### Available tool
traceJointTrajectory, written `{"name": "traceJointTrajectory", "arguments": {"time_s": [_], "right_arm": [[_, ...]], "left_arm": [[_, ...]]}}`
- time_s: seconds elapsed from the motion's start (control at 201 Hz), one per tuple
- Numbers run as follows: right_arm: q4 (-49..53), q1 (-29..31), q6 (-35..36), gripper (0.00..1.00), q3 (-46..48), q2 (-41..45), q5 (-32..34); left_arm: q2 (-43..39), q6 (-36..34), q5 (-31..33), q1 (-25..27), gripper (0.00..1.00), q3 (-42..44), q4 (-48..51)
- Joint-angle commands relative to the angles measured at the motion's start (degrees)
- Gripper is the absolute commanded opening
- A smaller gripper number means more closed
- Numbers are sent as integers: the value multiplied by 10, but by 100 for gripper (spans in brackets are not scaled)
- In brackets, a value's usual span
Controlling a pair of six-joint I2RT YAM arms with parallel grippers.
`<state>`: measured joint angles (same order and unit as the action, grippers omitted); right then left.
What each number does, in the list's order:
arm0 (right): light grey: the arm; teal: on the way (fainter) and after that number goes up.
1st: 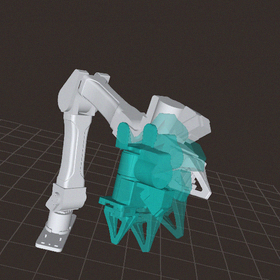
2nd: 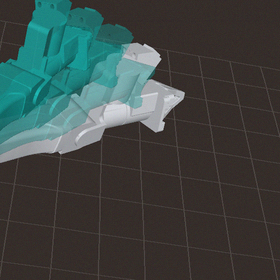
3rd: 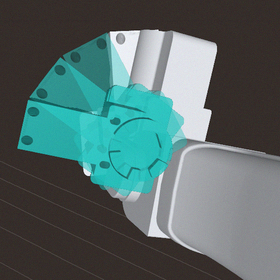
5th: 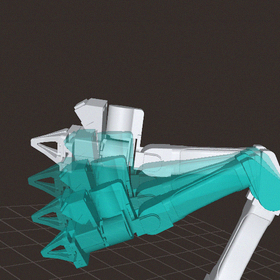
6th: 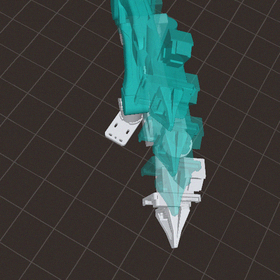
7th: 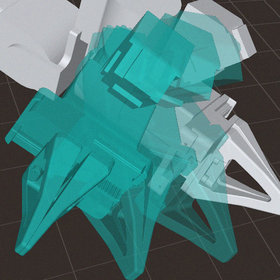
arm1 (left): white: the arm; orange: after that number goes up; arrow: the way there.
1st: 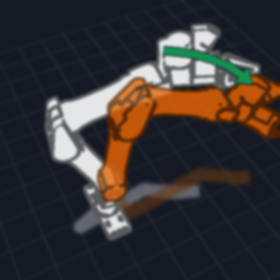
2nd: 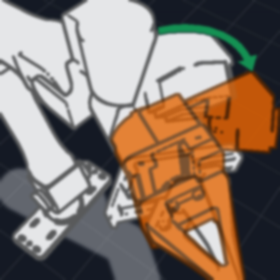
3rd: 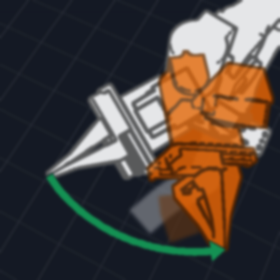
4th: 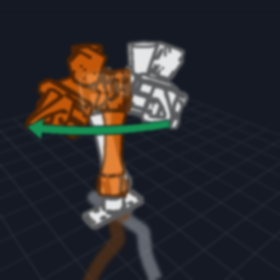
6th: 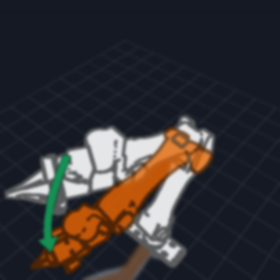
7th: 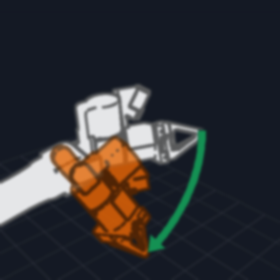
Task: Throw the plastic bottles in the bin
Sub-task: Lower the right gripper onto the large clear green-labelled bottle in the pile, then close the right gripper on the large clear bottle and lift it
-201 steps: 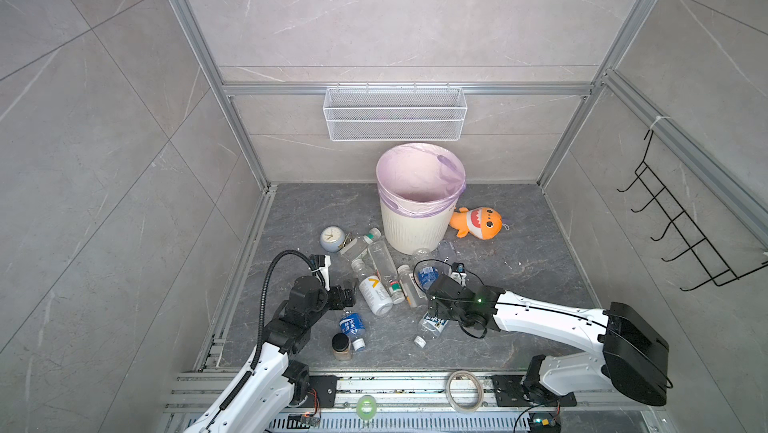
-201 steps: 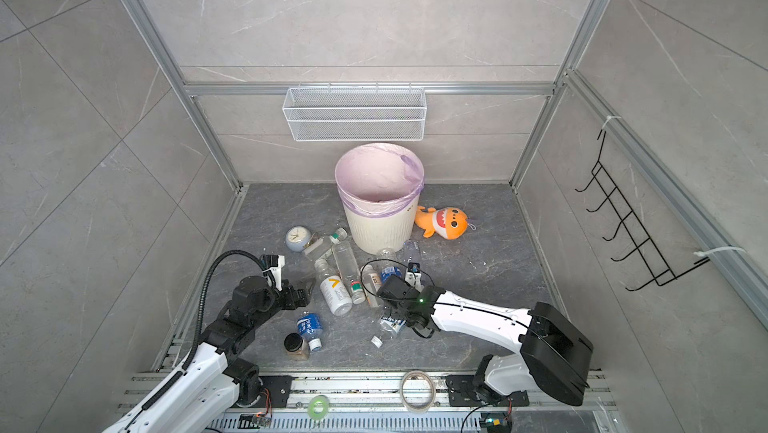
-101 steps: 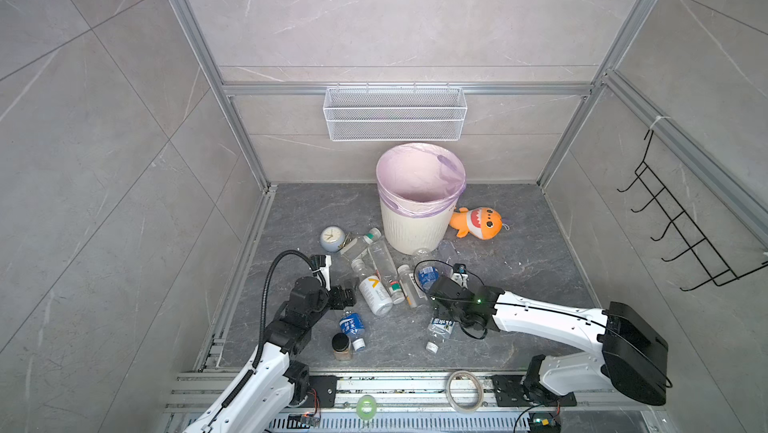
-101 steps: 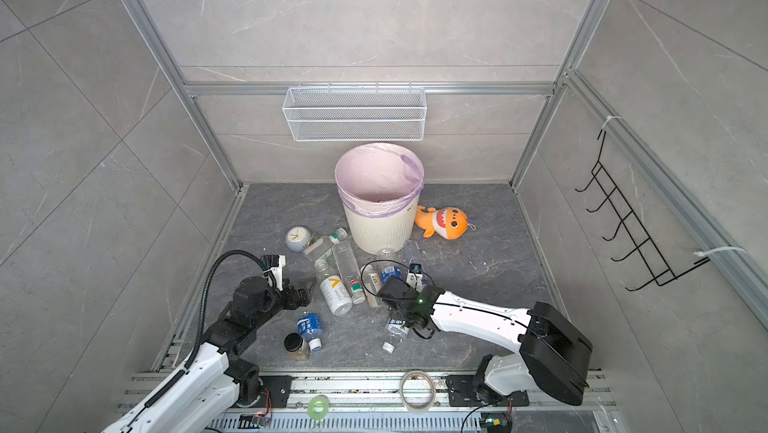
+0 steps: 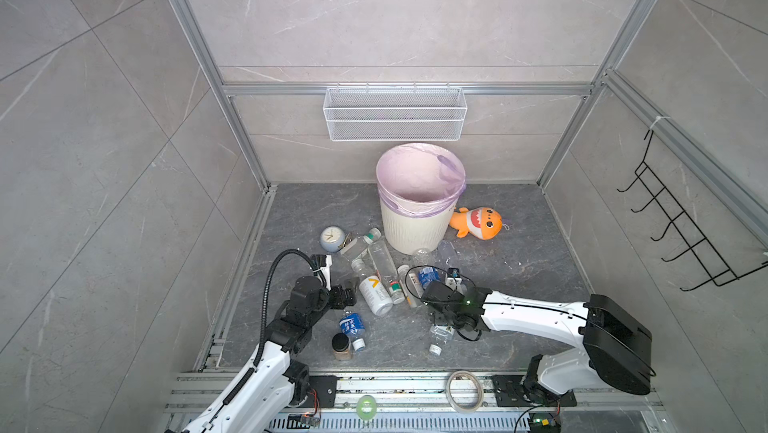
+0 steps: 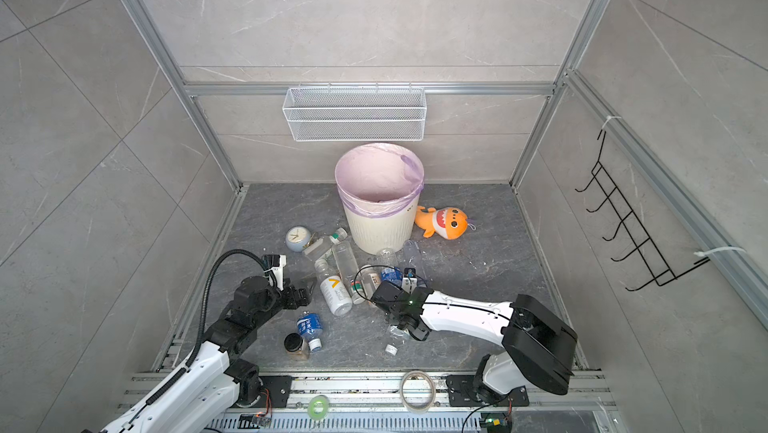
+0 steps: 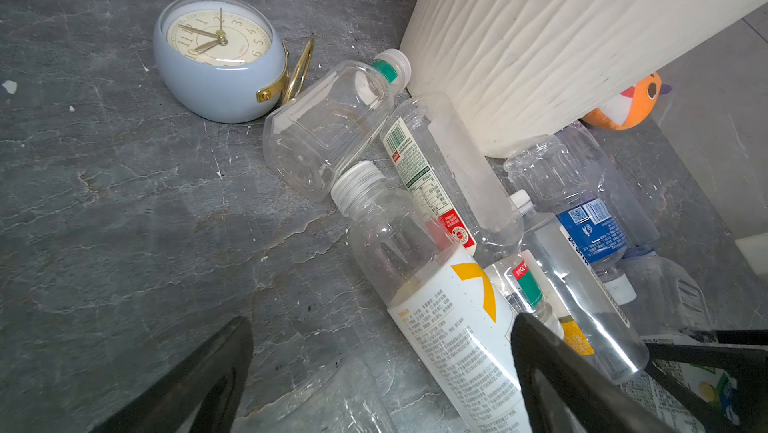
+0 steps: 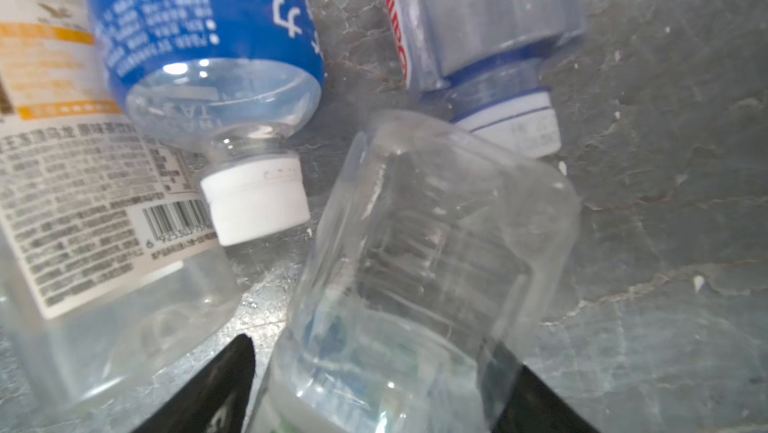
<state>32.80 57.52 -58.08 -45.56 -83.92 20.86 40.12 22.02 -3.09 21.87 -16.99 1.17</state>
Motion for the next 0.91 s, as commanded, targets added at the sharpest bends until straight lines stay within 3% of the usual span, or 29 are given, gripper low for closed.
{"name": "traceJointTrajectory", "arguments": {"time_s": [0.0, 0.219, 0.324, 0.607, 0.901], "right_arm": [[13, 4, -13, 75, -6, -6, 14], [13, 5, -13, 68, 8, -6, 20], [6, 9, -6, 55, 19, 15, 27], [-35, 42, 65, 43, 62, 160, 89], [-63, 85, 153, 43, 100, 327, 188]], "left_arm": [[4, -14, -3, 1, 99, 1, -25], [10, -14, -5, 1, 98, 0, -26], [10, -13, -5, 2, 98, -1, -27], [18, -13, -7, 1, 98, -3, -29], [18, -13, -6, 1, 98, -4, -27]]}}
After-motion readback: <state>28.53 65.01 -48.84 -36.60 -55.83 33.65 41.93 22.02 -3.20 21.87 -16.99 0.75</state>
